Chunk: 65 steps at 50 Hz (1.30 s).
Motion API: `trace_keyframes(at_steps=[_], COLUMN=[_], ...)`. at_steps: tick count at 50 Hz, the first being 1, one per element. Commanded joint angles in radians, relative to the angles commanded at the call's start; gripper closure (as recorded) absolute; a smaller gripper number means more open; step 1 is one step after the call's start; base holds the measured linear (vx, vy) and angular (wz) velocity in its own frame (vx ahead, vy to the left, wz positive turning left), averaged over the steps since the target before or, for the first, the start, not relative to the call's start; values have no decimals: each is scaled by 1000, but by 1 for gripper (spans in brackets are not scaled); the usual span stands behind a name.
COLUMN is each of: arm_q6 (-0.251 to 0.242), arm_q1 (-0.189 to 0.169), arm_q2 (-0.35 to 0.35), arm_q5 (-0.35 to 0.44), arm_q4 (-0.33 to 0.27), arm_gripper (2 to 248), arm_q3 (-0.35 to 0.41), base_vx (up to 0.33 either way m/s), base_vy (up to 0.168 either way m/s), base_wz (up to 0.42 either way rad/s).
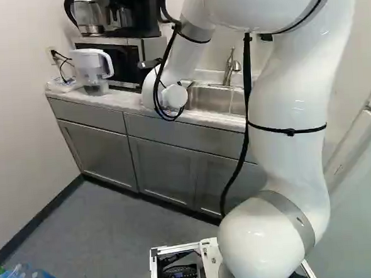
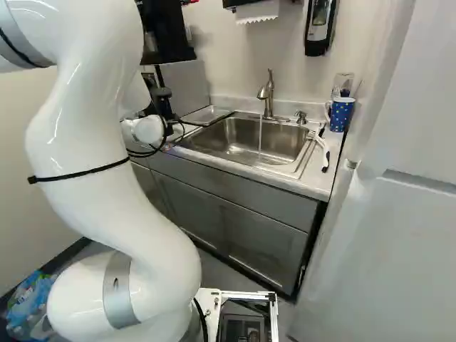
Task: Rinse the cup and place it in the tray
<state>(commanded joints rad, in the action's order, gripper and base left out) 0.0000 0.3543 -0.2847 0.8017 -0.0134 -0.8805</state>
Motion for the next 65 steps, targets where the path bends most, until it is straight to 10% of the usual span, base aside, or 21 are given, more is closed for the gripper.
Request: trace_keyframes(at_steps=[1, 6, 65], arm_q6=[0, 0, 0], arm_q1=[0, 0, -138], arm_q2=[0, 0, 154], arm_q5=[0, 0, 0], arm_q4=[0, 0, 0], arm_gripper=[93, 123, 125], arm_q3=[0, 0, 57], base_vx=[0, 0, 0], base_vy=[0, 0, 0], base_wz=[0, 0, 0])
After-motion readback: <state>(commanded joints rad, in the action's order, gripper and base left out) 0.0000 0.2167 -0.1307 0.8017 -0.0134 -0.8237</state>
